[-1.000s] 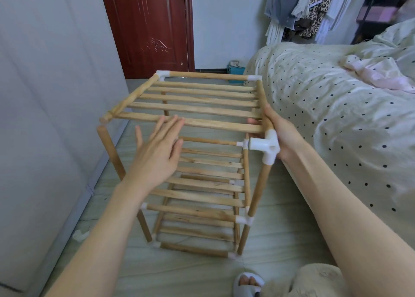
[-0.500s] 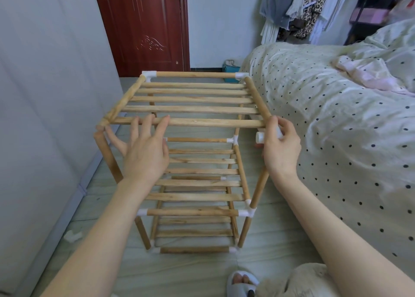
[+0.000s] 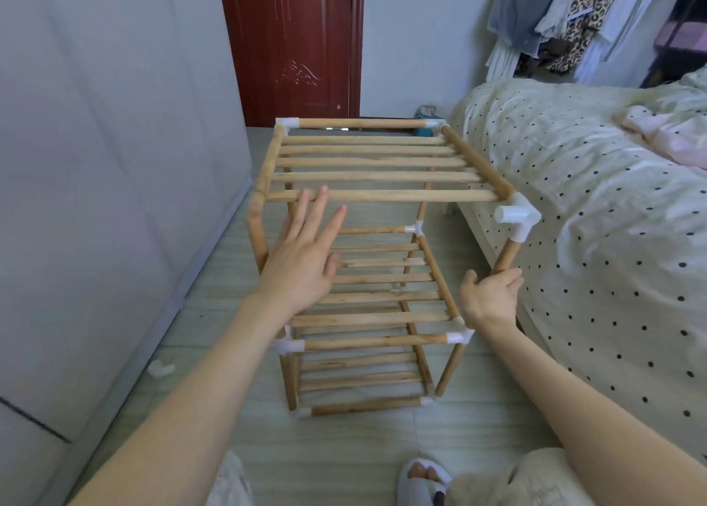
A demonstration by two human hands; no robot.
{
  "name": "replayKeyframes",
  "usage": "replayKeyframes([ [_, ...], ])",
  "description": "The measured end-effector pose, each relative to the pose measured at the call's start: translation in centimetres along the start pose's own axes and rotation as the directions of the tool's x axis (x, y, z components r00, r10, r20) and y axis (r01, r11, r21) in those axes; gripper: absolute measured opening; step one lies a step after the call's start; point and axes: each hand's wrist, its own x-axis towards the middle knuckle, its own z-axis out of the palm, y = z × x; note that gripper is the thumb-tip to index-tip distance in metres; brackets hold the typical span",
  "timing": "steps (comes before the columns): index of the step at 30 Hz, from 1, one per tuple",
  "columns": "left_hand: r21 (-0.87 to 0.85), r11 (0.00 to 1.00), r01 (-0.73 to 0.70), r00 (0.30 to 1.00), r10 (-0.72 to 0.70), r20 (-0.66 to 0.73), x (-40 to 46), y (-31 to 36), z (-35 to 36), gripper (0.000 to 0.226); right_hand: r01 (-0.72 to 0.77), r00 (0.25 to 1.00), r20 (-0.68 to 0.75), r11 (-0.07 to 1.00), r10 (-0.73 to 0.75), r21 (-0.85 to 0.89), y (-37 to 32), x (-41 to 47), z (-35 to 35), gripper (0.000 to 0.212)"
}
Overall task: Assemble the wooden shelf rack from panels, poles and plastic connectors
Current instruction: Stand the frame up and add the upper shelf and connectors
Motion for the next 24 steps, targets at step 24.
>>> replayKeyframes([
  [24,0.008,0.487,0.873,0.395,-0.717,0.574,-36.1,-19.8,16.0,0.050,0.803,0.163,0.961,0.536,0.223,-0.260,11.6,-21.0,32.7,0.055],
])
